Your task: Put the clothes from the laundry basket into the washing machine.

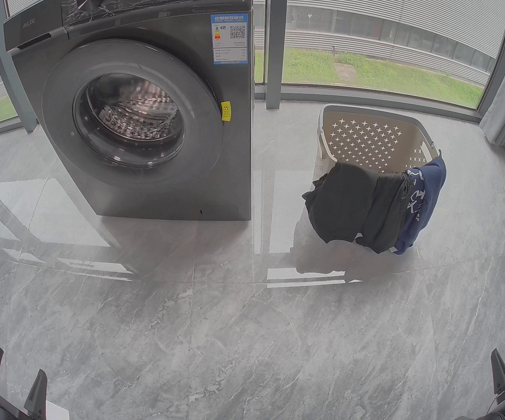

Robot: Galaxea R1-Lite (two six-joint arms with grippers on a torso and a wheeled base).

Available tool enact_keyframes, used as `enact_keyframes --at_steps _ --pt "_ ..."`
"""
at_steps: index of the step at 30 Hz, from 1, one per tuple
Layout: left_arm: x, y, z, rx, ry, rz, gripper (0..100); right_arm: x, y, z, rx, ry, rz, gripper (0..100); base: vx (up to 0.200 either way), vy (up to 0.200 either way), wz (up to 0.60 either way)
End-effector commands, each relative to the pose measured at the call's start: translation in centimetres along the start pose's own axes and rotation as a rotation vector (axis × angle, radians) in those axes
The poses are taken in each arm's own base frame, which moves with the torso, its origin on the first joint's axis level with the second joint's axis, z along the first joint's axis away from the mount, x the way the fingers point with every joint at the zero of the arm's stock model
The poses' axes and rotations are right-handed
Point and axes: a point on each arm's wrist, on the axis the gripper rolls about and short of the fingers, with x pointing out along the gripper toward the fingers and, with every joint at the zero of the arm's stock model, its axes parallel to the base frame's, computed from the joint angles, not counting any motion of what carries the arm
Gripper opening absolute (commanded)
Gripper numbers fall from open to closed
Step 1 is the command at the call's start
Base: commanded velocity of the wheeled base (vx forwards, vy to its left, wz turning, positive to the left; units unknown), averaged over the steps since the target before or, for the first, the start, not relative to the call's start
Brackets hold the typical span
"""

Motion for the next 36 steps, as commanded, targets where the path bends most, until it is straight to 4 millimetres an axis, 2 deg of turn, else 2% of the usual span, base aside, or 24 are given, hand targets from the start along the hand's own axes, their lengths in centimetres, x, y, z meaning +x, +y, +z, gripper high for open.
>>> enact_keyframes --at_steps 1,5,8,19,28,31,36 --pt "-0.01 0.02 -0.53 0.000 -0.001 0.000 100 0.07 0.00 -0.47 0.000 0.010 0.000 100 0.000 0.000 0.00" --pt "-0.01 0.02 -0.53 0.000 -0.001 0.000 100 0.07 0.00 -0.47 -0.002 0.010 0.001 100 0.000 0.000 0.00" --pt "-0.01 0.02 -0.53 0.001 -0.001 0.000 100 0.07 0.00 -0.45 0.000 0.008 0.001 100 0.000 0.000 -0.60" --pt "-0.01 0.02 -0.53 0.000 -0.001 0.000 100 0.07 0.00 -0.45 0.000 0.008 0.000 100 0.000 0.000 0.00" --pt "-0.01 0.02 -0.53 0.000 -0.001 0.000 100 0.07 0.00 -0.45 0.000 0.008 0.000 100 0.200 -0.200 0.00" --pt "-0.01 0.02 -0.53 0.000 -0.001 0.000 100 0.07 0.00 -0.45 0.000 0.008 0.001 100 0.200 0.000 0.00" --pt "-0.01 0.02 -0.53 0.000 -0.001 0.000 100 0.07 0.00 -0.45 -0.002 0.008 0.001 100 0.000 0.000 -0.12"
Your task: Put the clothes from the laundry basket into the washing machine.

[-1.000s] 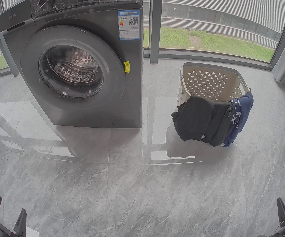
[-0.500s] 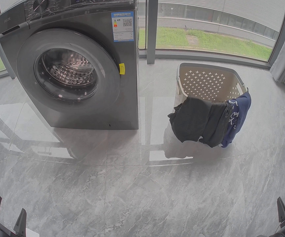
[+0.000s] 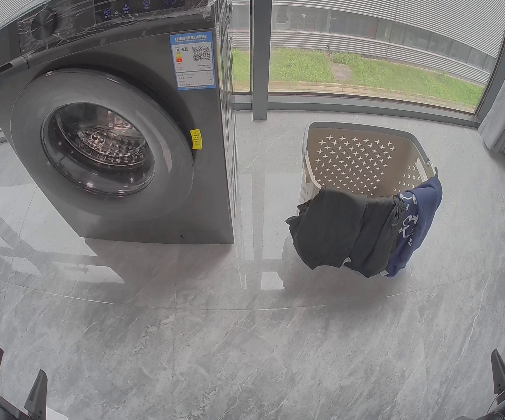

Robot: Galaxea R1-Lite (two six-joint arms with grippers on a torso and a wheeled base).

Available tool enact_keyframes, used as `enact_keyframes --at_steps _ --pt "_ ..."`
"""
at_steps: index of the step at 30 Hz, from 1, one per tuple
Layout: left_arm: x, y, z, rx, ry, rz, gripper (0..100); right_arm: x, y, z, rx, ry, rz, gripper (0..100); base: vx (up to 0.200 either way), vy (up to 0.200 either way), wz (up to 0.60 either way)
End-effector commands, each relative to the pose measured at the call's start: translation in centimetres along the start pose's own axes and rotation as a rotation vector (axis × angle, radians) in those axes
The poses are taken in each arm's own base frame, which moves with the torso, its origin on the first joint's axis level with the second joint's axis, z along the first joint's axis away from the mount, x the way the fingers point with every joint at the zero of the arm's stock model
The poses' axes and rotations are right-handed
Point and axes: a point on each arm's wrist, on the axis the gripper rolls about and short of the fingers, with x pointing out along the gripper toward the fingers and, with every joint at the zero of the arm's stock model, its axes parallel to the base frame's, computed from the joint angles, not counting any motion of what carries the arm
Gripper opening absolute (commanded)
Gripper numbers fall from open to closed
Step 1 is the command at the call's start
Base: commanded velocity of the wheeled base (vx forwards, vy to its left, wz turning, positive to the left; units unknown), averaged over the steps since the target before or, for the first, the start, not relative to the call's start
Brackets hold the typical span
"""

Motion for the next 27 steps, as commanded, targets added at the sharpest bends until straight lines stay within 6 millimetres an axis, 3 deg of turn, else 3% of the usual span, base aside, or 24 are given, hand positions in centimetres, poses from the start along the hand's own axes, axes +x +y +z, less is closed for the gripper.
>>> enact_keyframes --at_steps 1,10,22,27 --pt "-0.01 0.02 -0.54 -0.001 0.000 0.000 100 0.06 0.00 -0.45 0.000 0.007 0.001 100 0.000 0.000 -0.60" --pt "-0.01 0.02 -0.54 -0.002 0.000 0.002 100 0.06 0.00 -0.45 0.000 0.007 0.001 100 0.000 0.000 0.00" --pt "-0.01 0.02 -0.54 -0.001 0.000 0.000 100 0.06 0.00 -0.45 0.000 0.007 0.001 100 0.000 -0.200 0.00" --pt "-0.01 0.02 -0.54 -0.002 0.000 0.000 100 0.06 0.00 -0.45 0.000 0.007 0.001 100 0.000 0.000 0.00"
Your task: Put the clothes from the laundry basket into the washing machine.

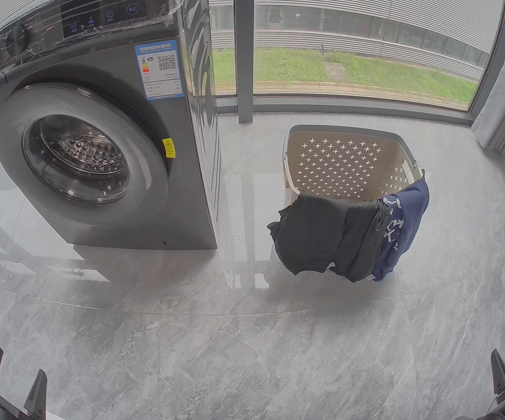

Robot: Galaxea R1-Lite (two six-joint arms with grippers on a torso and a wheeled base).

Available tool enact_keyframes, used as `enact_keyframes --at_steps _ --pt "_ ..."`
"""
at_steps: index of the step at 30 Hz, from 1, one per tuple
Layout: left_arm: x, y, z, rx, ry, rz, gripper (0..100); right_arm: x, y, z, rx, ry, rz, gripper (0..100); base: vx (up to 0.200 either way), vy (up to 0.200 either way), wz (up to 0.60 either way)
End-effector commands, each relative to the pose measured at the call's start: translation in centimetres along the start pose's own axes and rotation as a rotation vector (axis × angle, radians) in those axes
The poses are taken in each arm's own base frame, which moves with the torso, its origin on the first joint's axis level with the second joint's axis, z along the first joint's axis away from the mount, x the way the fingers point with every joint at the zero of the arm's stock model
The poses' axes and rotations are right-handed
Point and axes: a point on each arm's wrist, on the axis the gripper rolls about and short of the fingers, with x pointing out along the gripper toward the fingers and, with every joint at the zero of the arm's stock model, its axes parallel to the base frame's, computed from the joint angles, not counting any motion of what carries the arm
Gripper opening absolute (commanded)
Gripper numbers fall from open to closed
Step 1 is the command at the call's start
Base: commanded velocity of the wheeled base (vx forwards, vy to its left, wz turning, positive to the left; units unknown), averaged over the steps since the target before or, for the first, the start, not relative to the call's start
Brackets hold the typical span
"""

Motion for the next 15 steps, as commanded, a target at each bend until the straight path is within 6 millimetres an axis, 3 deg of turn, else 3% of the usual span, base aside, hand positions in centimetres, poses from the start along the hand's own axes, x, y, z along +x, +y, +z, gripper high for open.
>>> enact_keyframes --at_steps 1,10,15 --pt "-0.01 0.02 -0.53 -0.001 -0.001 0.001 100 0.06 0.00 -0.47 0.000 0.009 0.000 100 0.000 0.000 0.00" --pt "-0.01 0.01 -0.53 0.000 -0.001 -0.001 100 0.06 0.00 -0.47 0.000 0.009 0.000 100 0.000 0.000 0.00" --pt "-0.01 0.01 -0.53 0.000 -0.001 -0.001 100 0.06 0.00 -0.47 0.000 0.009 0.000 100 0.000 -0.200 0.00"
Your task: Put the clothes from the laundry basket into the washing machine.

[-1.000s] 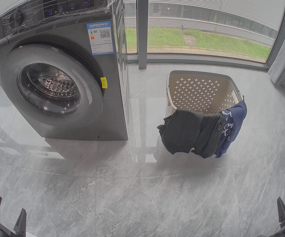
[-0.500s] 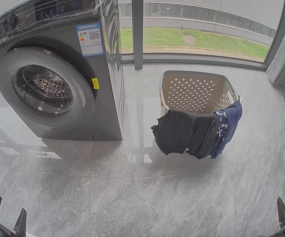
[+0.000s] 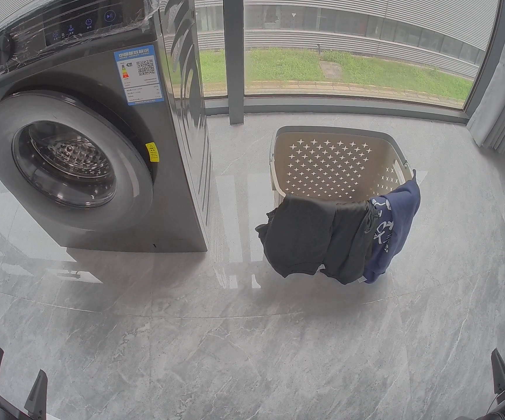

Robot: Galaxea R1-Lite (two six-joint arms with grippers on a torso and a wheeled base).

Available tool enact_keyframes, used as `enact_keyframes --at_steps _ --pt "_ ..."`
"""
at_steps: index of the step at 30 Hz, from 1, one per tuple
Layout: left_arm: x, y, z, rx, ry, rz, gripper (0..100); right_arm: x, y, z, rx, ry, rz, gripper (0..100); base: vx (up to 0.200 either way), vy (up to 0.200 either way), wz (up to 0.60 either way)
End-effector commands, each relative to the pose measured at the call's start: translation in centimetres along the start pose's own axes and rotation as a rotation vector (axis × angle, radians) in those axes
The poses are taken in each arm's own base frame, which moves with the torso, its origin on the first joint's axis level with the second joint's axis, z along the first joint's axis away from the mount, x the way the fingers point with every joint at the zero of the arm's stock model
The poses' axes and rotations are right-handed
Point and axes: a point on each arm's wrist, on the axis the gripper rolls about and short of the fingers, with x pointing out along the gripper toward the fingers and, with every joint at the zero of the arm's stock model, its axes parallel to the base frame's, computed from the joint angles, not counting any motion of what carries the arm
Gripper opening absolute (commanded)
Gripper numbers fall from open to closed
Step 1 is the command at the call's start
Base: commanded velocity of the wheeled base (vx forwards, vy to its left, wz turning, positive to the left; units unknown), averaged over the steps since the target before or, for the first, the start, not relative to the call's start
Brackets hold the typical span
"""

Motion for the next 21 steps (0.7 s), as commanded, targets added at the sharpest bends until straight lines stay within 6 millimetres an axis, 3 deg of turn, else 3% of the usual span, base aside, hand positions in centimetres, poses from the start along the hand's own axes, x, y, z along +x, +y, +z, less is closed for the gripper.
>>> enact_keyframes --at_steps 1,16,21 --pt "-0.01 0.01 -0.52 -0.001 -0.001 0.000 100 0.06 0.00 -0.47 0.000 0.009 0.000 100 0.000 -0.200 0.00" --pt "-0.01 0.01 -0.52 -0.002 -0.001 0.000 100 0.05 0.00 -0.43 0.000 0.007 0.000 100 0.000 -0.200 0.00" --pt "-0.01 0.01 -0.52 -0.002 -0.001 0.000 100 0.06 0.00 -0.47 -0.002 0.009 0.000 100 0.000 0.000 0.00"
